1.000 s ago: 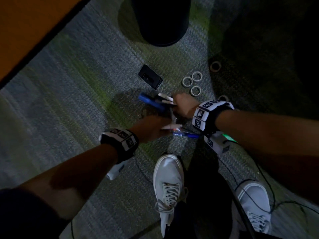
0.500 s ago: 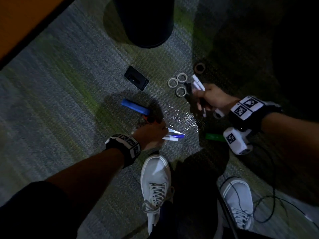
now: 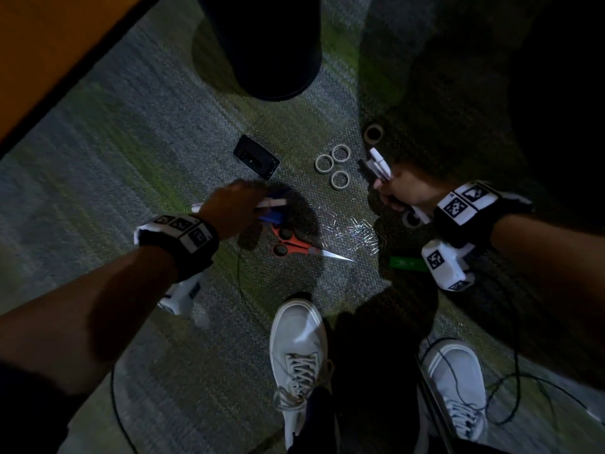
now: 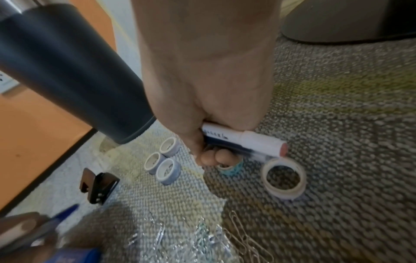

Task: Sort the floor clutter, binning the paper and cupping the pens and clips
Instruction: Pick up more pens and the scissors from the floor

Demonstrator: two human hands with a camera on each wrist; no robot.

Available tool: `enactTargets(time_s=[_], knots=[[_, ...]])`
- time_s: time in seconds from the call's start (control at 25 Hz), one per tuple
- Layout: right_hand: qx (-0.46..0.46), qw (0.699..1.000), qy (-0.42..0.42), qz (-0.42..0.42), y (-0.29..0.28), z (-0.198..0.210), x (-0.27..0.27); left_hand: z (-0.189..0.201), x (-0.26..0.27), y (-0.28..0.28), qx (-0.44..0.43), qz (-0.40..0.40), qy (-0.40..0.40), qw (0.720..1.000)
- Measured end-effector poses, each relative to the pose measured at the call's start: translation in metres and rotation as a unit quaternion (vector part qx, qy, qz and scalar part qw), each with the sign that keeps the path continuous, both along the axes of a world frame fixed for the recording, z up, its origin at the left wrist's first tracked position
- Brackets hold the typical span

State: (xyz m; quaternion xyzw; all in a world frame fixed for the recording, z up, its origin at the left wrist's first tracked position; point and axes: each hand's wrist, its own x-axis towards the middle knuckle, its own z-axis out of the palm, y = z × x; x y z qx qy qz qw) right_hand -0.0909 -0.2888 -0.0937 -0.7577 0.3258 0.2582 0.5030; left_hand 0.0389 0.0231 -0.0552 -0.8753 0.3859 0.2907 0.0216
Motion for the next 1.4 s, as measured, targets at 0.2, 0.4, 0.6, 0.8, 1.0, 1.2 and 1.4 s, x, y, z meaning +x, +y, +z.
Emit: enactTargets(time_s=[0.2,0.4,0.6,0.8,1.0,1.2,1.4], knots=[[0.039,0.998,0.015,-0.048,0.008,0.0,0.0,-0.027,0.007,0.004,0.107,-0.042,0.014,0.993],[0.106,0.99,-0.014,-0.087,0.015,0.02,0.018,-0.028,0.001,-0.006,0.106,-0.004,0.057,0.993],[0.182,0.971,-0.053,-0.146,0.016,0.081,0.045,0.051,0.016,-0.021,-0.039,0.129,0.166,0.977],[0.235,0.95,-0.091,-0.185,0.013,0.224,0.057,0.195,0.04,-0.05,-0.214,0.293,0.202,0.91],[0.277,0.904,-0.213,-0.246,0.012,0.391,0.043,0.356,0.027,-0.103,-0.438,0.373,0.306,0.759],[0.148,0.897,-0.371,-0.19,0.012,0.553,0.012,0.53,-0.006,-0.164,-0.533,0.281,0.286,0.745],[0.088,0.828,-0.531,-0.154,-0.013,0.701,-0.047,0.675,-0.067,-0.246,-0.636,0.192,0.239,0.708]])
